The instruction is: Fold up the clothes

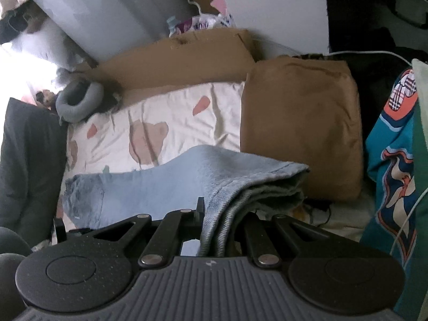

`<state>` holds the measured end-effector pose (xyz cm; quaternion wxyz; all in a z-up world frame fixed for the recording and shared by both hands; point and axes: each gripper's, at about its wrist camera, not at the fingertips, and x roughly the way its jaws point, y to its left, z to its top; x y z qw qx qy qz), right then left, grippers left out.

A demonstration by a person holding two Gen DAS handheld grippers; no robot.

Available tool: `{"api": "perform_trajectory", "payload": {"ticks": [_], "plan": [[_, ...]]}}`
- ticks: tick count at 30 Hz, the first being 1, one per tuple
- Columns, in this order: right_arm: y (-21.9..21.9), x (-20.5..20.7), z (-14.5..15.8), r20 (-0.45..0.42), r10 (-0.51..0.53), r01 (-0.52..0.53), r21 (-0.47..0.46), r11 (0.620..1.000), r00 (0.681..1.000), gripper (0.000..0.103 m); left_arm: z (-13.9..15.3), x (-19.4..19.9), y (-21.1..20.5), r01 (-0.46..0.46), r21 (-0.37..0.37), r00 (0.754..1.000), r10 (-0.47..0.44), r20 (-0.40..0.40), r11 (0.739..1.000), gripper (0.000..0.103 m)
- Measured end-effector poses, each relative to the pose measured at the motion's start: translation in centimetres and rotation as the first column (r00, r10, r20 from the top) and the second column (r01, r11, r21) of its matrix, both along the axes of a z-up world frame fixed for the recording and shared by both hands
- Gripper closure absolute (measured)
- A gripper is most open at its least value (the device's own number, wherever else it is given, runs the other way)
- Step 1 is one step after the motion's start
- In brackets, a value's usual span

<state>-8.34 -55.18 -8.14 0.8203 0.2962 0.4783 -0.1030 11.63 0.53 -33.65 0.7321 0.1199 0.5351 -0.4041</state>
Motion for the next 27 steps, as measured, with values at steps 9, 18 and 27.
{"api": "perform_trajectory", "payload": {"ticks": [9,18,27], "plan": [[1.0,2.0,-0.8,-0.095,-0.023,0.021,-0.015,1.0,0.995,0.098,-1.2,-2.7,-4.3,0.215,-0.103,0.975,-0.219,-0.025,0.971,0.062],[3.3,3.3,-0.4,-0.115,-0.009,0.005,-0.036,0.999,0.993,0.098,-1.8,-2.7,-7.3,0.203,-0.157,0.971,-0.22,-0.093,0.966,0.082],[5.7,4.7,1.8,-0.081,0.045,-0.05,-0.068,0.996,0.996,0.098,-2.5,-0.9,-10.1,0.098,-0.158,0.99,-0.112,-0.082,0.983,0.097]]}}
